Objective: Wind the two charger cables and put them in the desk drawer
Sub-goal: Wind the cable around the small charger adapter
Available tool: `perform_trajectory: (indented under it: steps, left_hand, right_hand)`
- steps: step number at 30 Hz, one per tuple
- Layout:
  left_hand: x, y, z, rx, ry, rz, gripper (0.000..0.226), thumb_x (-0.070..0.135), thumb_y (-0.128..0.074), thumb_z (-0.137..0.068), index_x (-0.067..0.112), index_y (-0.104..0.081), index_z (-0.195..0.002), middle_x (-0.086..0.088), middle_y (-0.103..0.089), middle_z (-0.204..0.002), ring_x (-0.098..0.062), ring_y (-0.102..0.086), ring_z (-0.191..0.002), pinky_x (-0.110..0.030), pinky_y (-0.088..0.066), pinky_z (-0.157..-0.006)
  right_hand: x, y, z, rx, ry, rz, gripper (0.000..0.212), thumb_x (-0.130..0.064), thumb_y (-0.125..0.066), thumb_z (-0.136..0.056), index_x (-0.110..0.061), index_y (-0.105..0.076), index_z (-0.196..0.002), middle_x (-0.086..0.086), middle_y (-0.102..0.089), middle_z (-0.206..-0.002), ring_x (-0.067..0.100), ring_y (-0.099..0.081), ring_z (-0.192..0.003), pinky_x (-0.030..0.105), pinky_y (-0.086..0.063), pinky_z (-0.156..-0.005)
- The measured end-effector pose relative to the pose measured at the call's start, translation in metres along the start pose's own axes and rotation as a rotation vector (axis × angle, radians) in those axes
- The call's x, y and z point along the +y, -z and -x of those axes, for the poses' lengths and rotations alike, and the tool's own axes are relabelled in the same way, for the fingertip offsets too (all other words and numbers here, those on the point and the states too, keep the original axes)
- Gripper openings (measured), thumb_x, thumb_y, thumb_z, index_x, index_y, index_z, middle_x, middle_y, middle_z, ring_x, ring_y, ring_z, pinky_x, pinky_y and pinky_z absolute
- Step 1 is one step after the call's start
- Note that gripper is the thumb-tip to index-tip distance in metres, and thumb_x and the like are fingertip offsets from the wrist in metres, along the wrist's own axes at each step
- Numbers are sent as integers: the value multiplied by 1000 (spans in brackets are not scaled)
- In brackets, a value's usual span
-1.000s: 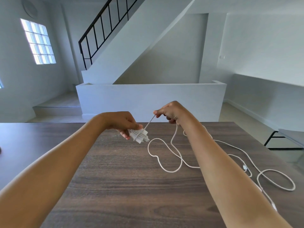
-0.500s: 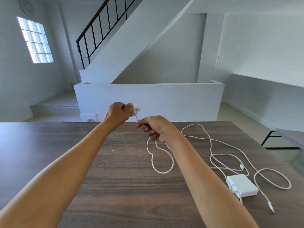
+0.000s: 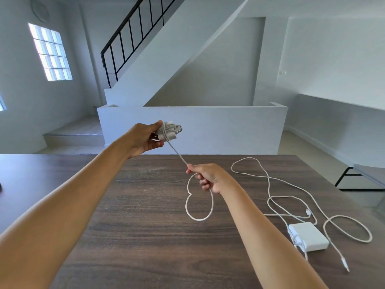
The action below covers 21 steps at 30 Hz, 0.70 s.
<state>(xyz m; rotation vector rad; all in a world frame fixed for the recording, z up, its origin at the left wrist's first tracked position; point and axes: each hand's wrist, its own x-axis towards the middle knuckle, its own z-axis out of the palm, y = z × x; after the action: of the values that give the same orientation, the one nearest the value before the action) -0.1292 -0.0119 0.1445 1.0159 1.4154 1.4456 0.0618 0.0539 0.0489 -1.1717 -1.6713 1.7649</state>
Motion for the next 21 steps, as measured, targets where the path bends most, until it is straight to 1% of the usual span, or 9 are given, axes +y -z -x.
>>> perform_trajectory:
  steps: [3,7,9,12,14,15,16,18,21]
  left_hand:
    - [3,5,7,-135,13,-81,32,31,-50,-96,1,-61,-97,-9,-59,-77,-16,-56,-56,-18,-51,-47]
    - [6,13,13,-318,38,-259,38,34,-51,-91,-1,-64,-97,-9,-63,-76,-13,-57,-55,-17,-49,-48]
    - [8,14,16,-451,84,-388,42,38,-54,-85,-1,-67,-95,-9,-65,-76,-14,-57,-58,-18,-49,-52]
    - [5,13,16,-572,170,-594,47,45,-61,-76,1,-73,-89,-12,-65,-74,-15,-55,-59,-19,-48,-54]
    - [-1,10,11,-574,197,-749,54,48,-62,-76,-2,-72,-96,-17,-65,-81,-16,-54,-61,-20,-48,-56]
    - [-5,10,8,-559,195,-813,55,47,-62,-79,-3,-71,-100,-19,-66,-84,-17,-54,-62,-21,-48,-58]
    - [-9,9,6,-533,186,-862,52,45,-60,-83,-3,-71,-101,-20,-67,-86,-17,-55,-62,-21,-49,-59]
    - [-16,9,1,-454,144,-934,45,39,-55,-91,-2,-72,-99,-18,-71,-86,-16,-58,-61,-22,-51,-61]
    - [-21,8,-7,-319,-16,-1129,44,41,-51,-94,3,-73,-90,-12,-74,-81,-16,-64,-63,-25,-53,-68]
  right_hand:
    - [-9,9,-5,124,37,61,27,-35,-67,-88,-13,-63,-72,-3,-31,-55,2,-23,-31,15,-17,-34]
    - [-17,22,-10,280,82,181,30,-38,-74,-80,-15,-63,-65,-9,-31,-34,8,-22,-33,18,-19,-37]
    - [-26,25,-8,315,123,233,30,-35,-75,-80,-17,-62,-61,-8,-35,-38,11,-25,-40,20,-22,-37]
    - [-50,23,-2,324,176,330,26,-32,-73,-83,-16,-65,-64,0,-44,-58,14,-28,-44,21,-26,-43]
    - [-65,19,1,340,225,394,22,-30,-72,-84,-9,-75,-81,3,-55,-75,12,-32,-47,20,-28,-48]
    - [-71,17,1,351,250,411,24,-29,-72,-83,-6,-76,-89,3,-57,-80,11,-35,-49,20,-31,-51]
    - [-75,15,3,357,271,412,25,-28,-72,-83,-5,-77,-92,3,-58,-79,10,-37,-51,21,-34,-54]
    - [-82,10,10,366,300,391,22,-25,-71,-84,-5,-77,-89,-2,-57,-65,11,-39,-50,23,-37,-58]
    - [-84,2,22,370,302,342,15,-21,-69,-84,-8,-75,-78,-15,-44,-34,10,-34,-47,21,-32,-50]
